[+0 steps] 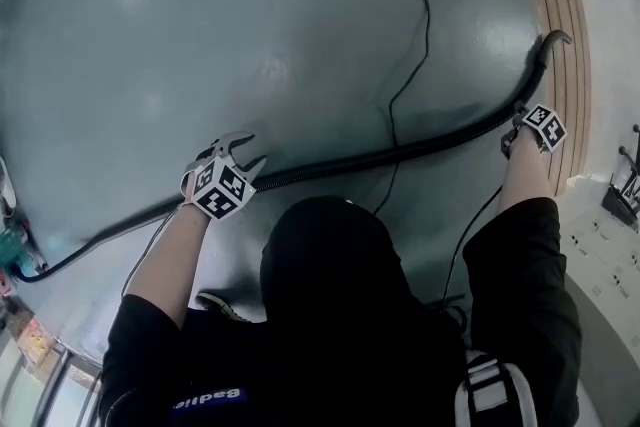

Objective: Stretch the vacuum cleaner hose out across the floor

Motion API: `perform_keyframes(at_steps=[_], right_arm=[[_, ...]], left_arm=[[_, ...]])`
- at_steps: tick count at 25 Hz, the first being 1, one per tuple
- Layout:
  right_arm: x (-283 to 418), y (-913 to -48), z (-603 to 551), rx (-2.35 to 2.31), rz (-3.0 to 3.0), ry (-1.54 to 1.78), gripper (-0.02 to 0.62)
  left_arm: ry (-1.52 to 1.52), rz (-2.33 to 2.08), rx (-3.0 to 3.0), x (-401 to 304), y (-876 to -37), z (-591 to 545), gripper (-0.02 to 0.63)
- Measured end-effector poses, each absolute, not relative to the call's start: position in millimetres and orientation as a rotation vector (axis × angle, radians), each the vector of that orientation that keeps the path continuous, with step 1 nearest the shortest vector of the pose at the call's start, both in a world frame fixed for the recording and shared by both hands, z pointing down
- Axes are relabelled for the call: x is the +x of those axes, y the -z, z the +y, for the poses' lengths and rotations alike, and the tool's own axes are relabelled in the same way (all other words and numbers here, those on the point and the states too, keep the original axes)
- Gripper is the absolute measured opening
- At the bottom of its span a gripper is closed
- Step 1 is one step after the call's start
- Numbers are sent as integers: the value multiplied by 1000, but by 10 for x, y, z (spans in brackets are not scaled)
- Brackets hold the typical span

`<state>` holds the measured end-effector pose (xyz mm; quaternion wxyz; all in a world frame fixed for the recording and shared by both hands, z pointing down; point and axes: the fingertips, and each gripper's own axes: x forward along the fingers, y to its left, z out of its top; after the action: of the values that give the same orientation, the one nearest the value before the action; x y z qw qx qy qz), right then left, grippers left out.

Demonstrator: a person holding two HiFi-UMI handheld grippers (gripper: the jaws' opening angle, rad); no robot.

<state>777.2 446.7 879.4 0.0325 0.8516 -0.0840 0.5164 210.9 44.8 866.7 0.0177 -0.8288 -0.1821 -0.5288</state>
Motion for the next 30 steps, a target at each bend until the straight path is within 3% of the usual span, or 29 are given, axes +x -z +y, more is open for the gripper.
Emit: perform_keyframes(at_steps=[5,10,16,22,30], right_arm=[[7535,-8413,3673,2600,-506,-1467,147],[6776,-8056,2178,2598,-887,-1336,147],[5515,-7802,1062,2552,-1149,-1353,147],[4767,-7401,68,2444,-1398,-1272,147],[4078,-5750,-1625,2516,-1763,-1009,147]], left_arm=[[1484,-496,-2860,2386,-8251,366,190],[1275,-377,-2993,2284,-7839,163,190],[1104,-339,-3035,1890,-7370,-59,190],[933,-150,-3180,1417,-6921,-639,189],[849,38,-3141,547,-5668,-1547,187]])
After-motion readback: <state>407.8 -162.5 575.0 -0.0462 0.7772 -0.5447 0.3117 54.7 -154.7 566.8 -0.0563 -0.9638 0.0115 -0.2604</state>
